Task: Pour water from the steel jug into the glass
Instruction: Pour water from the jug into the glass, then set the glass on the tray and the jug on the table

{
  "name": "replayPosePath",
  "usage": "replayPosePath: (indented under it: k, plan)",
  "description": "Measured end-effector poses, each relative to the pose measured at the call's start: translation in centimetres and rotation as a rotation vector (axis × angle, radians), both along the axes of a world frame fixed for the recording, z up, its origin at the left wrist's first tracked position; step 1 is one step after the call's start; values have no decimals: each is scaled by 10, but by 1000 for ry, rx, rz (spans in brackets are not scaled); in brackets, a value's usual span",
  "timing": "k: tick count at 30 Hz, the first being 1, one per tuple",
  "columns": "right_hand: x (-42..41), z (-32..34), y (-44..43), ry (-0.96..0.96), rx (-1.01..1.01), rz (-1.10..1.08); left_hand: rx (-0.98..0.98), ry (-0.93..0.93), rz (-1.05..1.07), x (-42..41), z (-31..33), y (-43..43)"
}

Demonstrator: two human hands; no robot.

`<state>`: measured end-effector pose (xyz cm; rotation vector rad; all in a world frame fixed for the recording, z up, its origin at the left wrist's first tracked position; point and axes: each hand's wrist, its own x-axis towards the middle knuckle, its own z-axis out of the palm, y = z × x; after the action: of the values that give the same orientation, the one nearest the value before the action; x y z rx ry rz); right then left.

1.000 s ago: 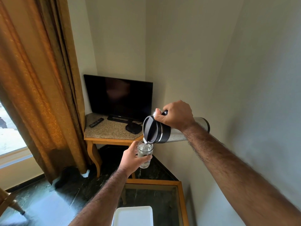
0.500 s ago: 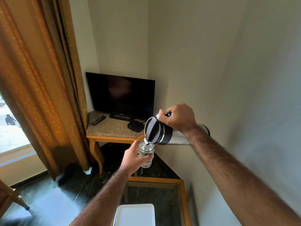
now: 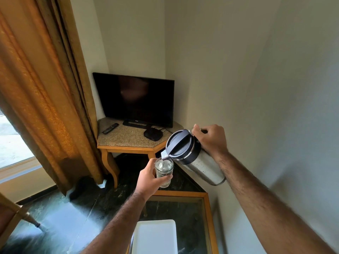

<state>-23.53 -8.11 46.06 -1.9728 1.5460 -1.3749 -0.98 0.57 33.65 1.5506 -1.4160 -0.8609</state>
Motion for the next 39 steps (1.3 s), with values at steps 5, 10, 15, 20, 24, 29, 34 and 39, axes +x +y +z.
replayPosePath:
  k: [5, 10, 15, 20, 24, 29, 34, 39]
  plan:
    - [-9, -45, -1, -223, 197, -18, 18, -43, 19, 0, -20, -2]
    - [-20, -88, 17, -514, 457, 43, 71, -18, 64, 4, -55, 5]
    - [-31, -135, 37, -710, 596, 137, 111, -10, 86, 7, -90, 12]
    - [-45, -193, 50, -785, 645, 155, 166, -33, 91, 2, -128, 16]
    - [-54, -246, 64, -808, 689, 144, 226, -59, 83, -3, -169, 18]
    - [-57, -309, 81, -891, 677, 82, 285, -142, 67, -11, -230, 19]
    - [-53, -384, 97, -950, 622, 10, 370, -242, 3, -15, -315, 17]
    - [-52, -444, 100, -1017, 554, -21, 427, -282, -1, -19, -392, 21]
